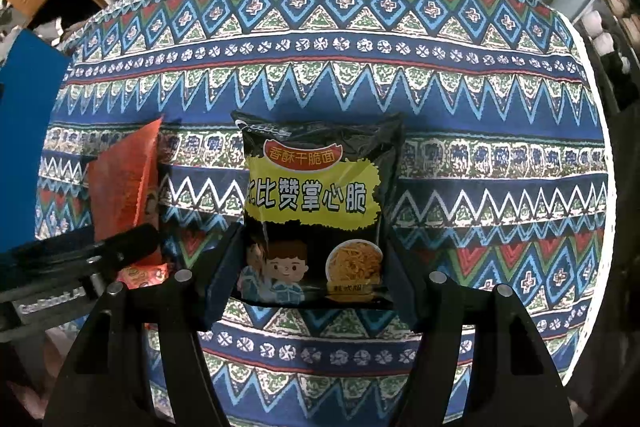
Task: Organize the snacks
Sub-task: 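Lift the black yellow-label bag and orange bag and carry them over the box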
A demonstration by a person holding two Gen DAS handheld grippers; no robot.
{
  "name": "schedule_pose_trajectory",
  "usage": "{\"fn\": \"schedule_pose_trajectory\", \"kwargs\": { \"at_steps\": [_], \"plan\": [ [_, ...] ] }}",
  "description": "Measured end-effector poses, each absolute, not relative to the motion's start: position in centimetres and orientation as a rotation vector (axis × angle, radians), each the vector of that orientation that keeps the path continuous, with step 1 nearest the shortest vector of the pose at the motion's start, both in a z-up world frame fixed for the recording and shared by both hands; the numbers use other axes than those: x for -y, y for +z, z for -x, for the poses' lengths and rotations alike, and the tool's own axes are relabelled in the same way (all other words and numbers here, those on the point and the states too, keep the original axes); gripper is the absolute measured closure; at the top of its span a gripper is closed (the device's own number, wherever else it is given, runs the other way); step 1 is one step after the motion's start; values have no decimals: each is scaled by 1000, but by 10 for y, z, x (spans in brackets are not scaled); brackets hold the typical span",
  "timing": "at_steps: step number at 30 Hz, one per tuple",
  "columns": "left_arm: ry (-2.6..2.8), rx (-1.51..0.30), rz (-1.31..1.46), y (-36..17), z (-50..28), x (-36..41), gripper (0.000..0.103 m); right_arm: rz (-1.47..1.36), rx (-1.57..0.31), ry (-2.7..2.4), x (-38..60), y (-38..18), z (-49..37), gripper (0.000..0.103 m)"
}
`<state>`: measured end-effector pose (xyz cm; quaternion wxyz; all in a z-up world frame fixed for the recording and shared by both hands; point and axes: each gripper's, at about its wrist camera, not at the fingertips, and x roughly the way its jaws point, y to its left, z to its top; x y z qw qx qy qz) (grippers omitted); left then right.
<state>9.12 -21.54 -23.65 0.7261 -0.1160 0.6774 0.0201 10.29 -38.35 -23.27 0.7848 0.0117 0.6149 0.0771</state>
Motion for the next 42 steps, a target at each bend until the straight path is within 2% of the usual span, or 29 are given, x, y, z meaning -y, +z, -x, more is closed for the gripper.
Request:
{"fn": "schedule_pose_trajectory", "kwargs": {
  "at_steps": [1,3,6,16,30,42],
  "plan": [
    [31,-1490,257,-234,-92,217,40,-24,-1325,167,383,-232,-102,36],
    [12,-1486,254,-231,-93,216,46,-26,-1321,168,382,-229,-98,36],
    [-8,-1479,245,-227,-95,216,50,-27,-1314,172,380,-223,-94,36],
    [-34,-1455,193,-207,-84,180,51,-25,-1280,196,374,-197,-85,36],
    [-80,-1331,56,-141,-85,146,51,-9,-1216,248,348,-157,-84,36],
    [-102,-1250,56,-100,-77,115,51,4,-1137,331,305,-109,-82,36]
  ]
}}
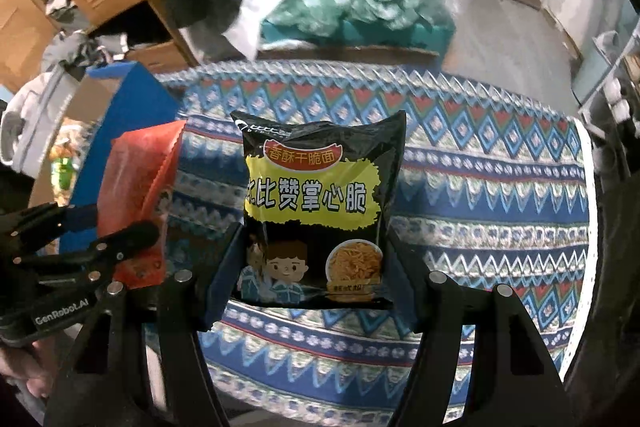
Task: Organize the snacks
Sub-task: 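Lift the black yellow-label bag and orange bag and carry them over the box, then lower both bags into the box and open both tools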
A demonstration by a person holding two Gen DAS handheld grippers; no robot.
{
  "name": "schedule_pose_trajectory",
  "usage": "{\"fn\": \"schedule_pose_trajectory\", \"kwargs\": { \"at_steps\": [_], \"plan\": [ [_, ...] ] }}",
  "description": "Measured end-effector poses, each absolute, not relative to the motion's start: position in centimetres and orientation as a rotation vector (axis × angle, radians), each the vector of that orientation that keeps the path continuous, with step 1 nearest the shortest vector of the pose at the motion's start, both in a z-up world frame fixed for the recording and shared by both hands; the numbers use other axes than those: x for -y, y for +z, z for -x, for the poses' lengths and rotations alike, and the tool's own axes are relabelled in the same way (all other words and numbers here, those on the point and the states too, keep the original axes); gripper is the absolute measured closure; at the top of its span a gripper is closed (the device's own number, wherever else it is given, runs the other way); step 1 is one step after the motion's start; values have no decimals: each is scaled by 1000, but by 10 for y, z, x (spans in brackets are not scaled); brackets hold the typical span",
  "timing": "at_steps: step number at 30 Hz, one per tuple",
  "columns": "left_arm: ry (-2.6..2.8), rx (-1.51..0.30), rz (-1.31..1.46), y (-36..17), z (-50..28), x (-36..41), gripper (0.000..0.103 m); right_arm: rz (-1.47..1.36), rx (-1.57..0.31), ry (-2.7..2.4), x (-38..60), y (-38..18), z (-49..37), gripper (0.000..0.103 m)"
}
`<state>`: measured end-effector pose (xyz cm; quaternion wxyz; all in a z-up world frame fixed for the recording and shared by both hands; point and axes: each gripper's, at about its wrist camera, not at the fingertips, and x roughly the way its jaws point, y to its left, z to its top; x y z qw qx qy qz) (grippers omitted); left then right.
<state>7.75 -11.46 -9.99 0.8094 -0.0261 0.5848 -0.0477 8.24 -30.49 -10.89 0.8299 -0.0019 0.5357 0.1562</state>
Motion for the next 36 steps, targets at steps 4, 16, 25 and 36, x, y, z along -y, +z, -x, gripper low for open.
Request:
{"fn": "schedule_pose_trajectory", "kwargs": {
  "at_steps": [4,16,25,36],
  "plan": [
    [-93,-1226,69,-87,-73,96,51,7,-1117,364,285,-96,-84,36],
    [-4,-1165,115,-57,-61,9,51,66,-1071,465,204,-65,-95,36],
    [87,-1145,140,-55,-49,-59,51,117,-1064,541,140,-57,-97,36],
    [186,-1115,144,-72,-38,-119,51,149,-1117,616,67,-75,-100,36]
  ]
}}
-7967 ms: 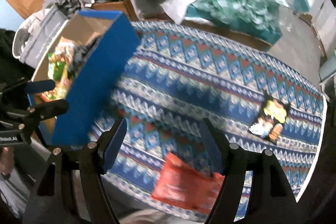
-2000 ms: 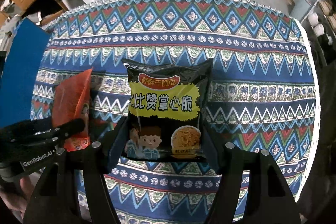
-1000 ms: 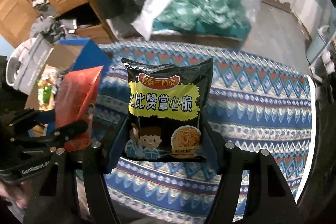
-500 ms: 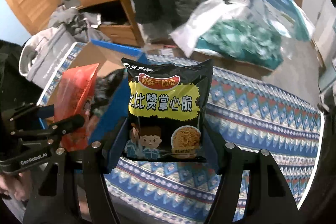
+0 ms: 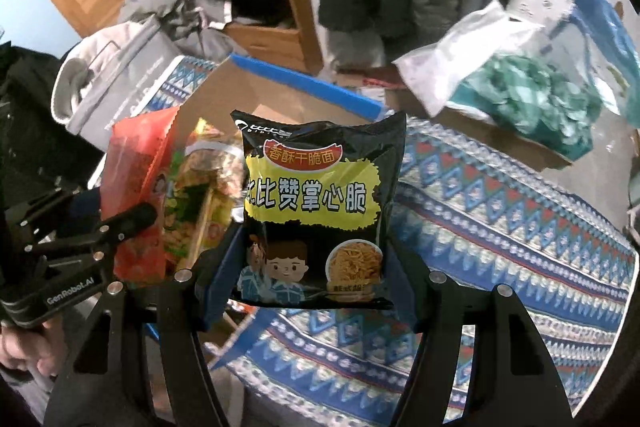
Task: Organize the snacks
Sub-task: 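Lower both bags into the box and open both tools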
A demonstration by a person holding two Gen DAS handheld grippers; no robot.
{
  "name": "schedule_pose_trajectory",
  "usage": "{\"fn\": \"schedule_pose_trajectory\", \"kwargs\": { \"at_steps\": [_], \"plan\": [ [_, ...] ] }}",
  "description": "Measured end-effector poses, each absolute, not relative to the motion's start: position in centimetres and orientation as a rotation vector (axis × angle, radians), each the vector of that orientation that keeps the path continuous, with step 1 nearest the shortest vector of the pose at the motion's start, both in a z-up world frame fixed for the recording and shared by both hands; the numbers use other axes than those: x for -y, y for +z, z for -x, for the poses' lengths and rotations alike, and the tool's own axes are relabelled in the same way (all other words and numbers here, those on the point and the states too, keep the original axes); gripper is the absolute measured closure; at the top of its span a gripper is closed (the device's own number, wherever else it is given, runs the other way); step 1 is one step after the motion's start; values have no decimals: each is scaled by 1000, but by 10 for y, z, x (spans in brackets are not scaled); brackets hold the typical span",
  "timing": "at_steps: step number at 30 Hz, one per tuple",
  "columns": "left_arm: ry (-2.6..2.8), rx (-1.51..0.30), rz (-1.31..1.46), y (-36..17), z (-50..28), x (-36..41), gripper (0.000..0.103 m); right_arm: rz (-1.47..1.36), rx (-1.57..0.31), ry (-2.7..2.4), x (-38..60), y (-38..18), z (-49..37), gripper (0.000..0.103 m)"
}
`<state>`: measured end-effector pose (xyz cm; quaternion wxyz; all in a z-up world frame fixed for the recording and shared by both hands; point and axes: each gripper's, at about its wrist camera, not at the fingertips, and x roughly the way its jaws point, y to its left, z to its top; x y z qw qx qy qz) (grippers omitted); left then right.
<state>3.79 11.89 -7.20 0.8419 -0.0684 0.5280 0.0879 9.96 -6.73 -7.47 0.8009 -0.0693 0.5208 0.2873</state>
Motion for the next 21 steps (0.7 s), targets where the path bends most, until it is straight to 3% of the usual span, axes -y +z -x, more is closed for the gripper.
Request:
{"fn": "schedule_pose_trajectory", "kwargs": {
  "at_steps": [17,21],
  "plan": [
    [206,-1153,234,-101,-38,-149,50,208,-1168,685,1,-96,-93,35],
    [219,-1146,235,-100,-37,-151,43,210,-1165,682,-1,-95,-93,35]
  ]
}}
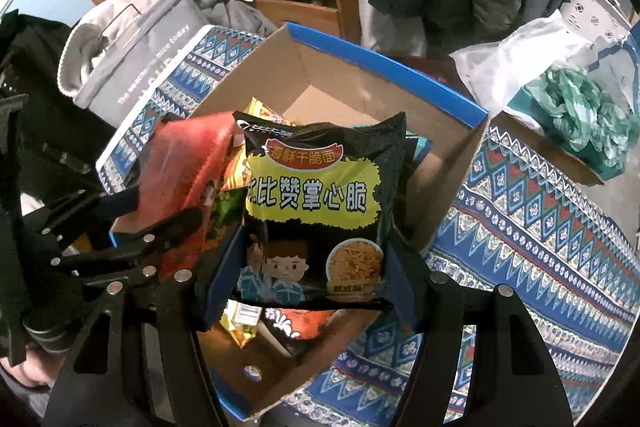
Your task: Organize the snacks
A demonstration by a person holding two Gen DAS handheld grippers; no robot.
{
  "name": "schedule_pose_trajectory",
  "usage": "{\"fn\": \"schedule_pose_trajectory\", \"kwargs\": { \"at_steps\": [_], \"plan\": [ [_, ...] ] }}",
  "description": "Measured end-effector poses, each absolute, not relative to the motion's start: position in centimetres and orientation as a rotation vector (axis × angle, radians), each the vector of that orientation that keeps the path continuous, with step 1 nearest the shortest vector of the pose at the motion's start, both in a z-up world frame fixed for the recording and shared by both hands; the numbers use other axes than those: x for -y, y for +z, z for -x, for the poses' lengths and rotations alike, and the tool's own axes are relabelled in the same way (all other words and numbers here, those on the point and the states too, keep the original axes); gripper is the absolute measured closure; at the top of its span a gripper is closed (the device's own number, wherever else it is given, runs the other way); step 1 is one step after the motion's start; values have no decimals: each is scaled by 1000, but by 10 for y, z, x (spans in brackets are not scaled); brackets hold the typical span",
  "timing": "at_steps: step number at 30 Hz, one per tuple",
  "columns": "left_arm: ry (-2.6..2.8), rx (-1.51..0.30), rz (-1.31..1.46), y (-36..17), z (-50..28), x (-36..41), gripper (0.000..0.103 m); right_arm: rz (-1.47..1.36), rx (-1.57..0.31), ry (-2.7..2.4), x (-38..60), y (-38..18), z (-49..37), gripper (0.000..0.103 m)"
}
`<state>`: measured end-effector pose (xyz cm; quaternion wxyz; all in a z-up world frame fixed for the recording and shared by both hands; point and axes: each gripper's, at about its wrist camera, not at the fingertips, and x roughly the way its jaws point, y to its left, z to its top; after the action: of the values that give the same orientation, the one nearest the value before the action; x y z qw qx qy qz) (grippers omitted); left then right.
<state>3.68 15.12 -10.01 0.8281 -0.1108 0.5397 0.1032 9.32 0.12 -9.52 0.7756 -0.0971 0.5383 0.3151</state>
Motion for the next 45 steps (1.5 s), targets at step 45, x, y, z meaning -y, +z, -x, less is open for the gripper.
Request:
{"fn": "schedule_pose_trajectory", "kwargs": {
  "at_steps": [45],
  "plan": [
    [81,-968,146,5,3,-77,17,104,-886,623,112,1,-40,29]
  ]
}}
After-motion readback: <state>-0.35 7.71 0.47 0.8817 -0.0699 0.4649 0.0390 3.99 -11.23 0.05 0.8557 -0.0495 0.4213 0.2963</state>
